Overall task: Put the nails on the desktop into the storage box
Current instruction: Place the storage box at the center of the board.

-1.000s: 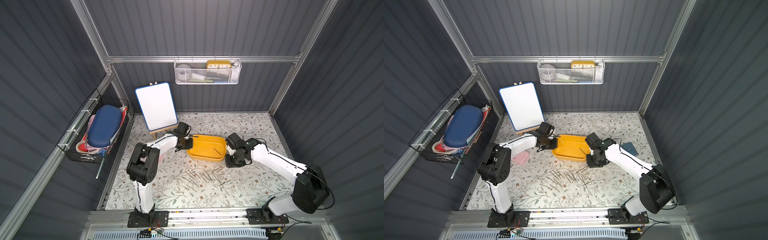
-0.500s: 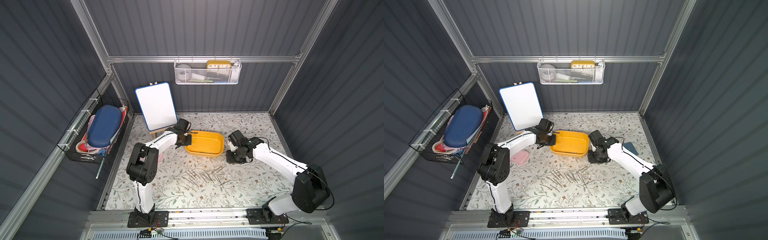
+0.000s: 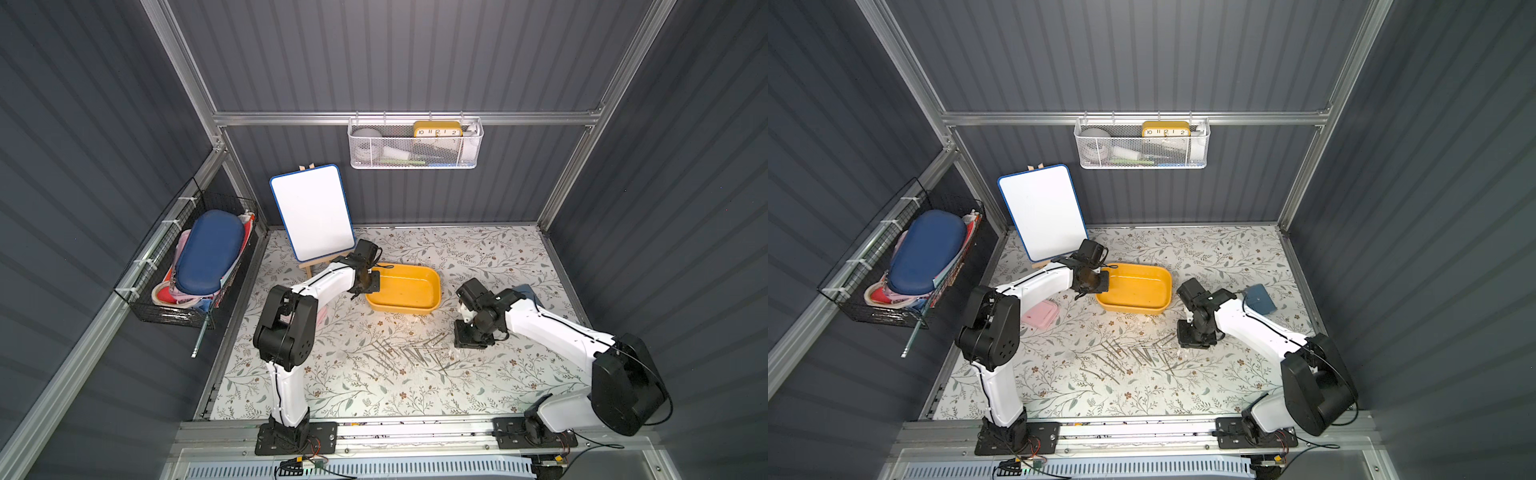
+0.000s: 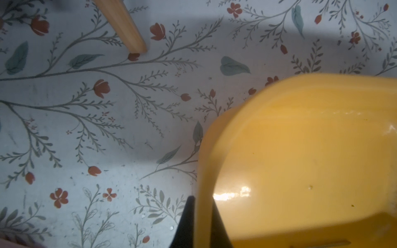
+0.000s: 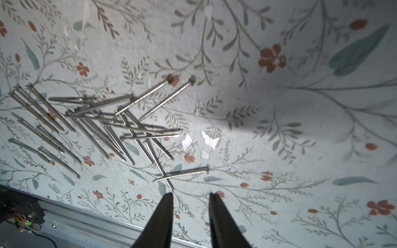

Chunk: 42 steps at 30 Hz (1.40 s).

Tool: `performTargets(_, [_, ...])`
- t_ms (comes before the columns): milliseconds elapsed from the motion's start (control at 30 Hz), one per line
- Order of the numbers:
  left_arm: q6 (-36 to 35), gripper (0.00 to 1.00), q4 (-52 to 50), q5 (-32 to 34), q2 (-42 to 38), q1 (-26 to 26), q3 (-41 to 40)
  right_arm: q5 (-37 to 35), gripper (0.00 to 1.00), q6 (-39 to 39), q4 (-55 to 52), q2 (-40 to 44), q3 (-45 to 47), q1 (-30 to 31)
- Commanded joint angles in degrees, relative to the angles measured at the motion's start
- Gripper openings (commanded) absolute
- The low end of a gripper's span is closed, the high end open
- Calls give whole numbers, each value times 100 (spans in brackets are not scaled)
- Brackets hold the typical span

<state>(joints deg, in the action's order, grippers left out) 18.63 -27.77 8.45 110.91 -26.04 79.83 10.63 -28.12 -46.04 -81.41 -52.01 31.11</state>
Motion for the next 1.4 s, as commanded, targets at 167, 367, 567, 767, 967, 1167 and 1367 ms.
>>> performTargets(167, [127,0,-648,709,181,-205,489,25,33,-308,-45,-218,259,397])
performTargets(367, [-70,0,-1609,1306,257,-346,1357,112,33,-289,-17,-96,303,404])
performTargets(567, [-156,0,-2287,1703,514,-457,2074,256,33,-370,-57,-56,430,487])
performTargets(767, [-36,0,-2576,2038,919,-779,2564,428,34,-731,180,140,734,549])
performTargets(967, [26,0,-1969,1570,741,-762,2018,-38,35,67,-150,-34,325,620])
performTargets(1167, [126,0,-1496,1205,591,-643,1370,-378,40,1169,-378,-138,-153,642])
performTargets(1367, [193,0,-1221,904,439,-553,840,-217,49,2217,-276,-416,-690,801])
